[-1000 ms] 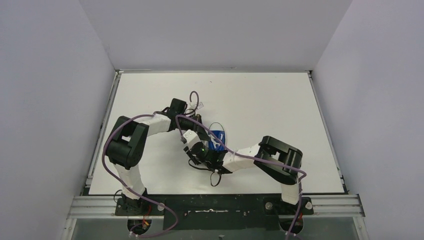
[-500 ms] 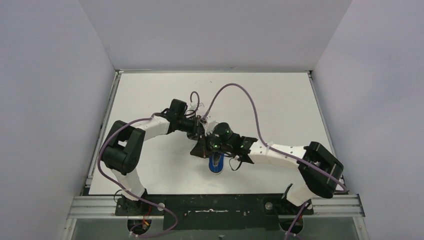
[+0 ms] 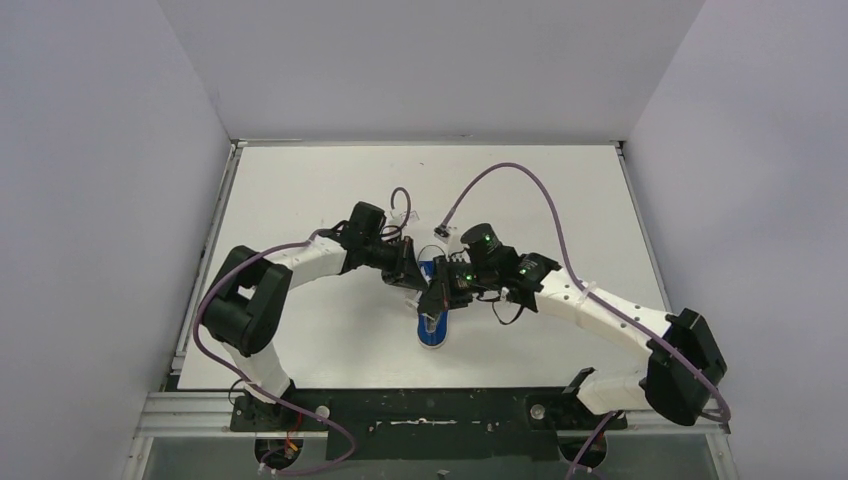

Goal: Tie the shoes

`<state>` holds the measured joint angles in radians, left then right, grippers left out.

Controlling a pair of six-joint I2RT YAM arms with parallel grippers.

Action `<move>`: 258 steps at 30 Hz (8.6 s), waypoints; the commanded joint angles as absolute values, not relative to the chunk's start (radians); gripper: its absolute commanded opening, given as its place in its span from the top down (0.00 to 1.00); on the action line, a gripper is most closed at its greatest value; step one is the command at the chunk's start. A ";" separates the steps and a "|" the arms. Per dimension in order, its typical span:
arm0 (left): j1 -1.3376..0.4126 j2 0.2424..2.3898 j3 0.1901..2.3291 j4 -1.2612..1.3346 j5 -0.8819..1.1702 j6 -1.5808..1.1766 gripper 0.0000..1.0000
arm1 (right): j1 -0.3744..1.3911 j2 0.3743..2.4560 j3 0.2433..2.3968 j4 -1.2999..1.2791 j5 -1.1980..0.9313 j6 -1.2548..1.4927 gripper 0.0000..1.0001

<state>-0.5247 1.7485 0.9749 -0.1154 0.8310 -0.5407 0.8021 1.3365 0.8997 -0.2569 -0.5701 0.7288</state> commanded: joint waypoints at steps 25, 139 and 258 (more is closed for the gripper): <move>-0.492 1.809 1.092 -0.205 0.873 -0.514 1.00 | 0.586 1.169 0.805 -0.405 -0.278 0.119 0.46; -0.568 1.885 1.338 -0.609 0.877 -0.138 0.79 | 0.609 1.427 0.665 0.195 -0.563 0.277 1.00; -0.551 1.901 1.060 0.054 0.865 -0.537 0.87 | 0.552 1.271 0.700 0.078 -0.551 0.590 0.51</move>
